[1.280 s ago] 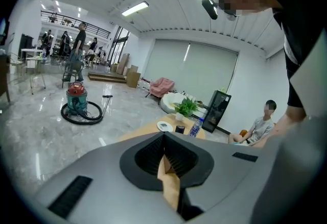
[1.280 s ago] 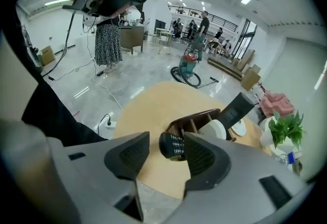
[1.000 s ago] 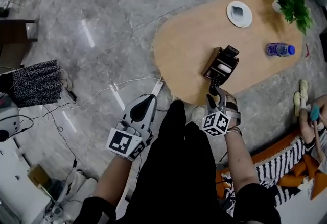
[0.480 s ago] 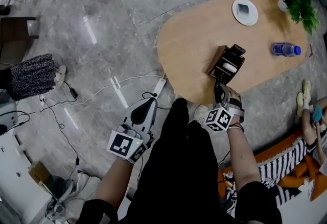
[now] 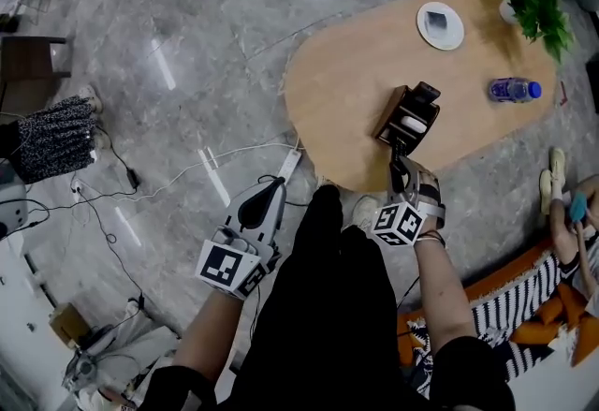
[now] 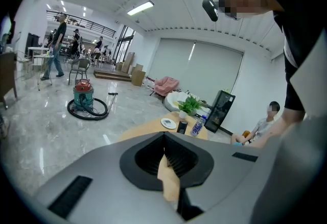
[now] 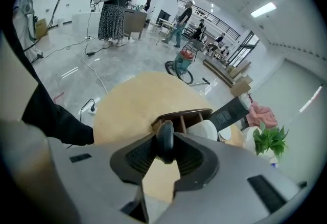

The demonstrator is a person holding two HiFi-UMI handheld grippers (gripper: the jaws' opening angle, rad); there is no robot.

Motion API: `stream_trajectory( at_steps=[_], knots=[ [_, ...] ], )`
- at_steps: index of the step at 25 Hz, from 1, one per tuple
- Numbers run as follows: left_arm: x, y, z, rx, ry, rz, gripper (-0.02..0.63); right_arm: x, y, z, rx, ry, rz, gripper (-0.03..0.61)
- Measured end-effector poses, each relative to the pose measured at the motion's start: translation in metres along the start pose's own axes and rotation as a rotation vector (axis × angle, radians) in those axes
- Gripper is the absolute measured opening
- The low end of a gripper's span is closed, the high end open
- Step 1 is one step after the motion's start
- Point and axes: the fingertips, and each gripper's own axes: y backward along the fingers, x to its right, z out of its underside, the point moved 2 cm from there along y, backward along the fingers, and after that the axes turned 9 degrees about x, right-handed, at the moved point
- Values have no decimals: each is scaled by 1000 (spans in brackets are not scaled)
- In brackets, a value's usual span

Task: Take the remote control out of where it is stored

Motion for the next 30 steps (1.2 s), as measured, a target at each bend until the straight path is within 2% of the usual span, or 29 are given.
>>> stream_trajectory(
  at_steps=[7,15,24,30],
  knots=[
    [12,2,-8,32,-2,23,6,12,29,-18,45,-8,46,105],
    [28,-4,-10,21,-37,65,6,36,70,-31,100,-27,130,105],
    [55,-30,-14,4,-63,130,6,73,86,8,50,-64,220,104],
    [57,-42,-4,-22,-55,135,6,77,68,49,-18,-57,200,104]
  ],
)
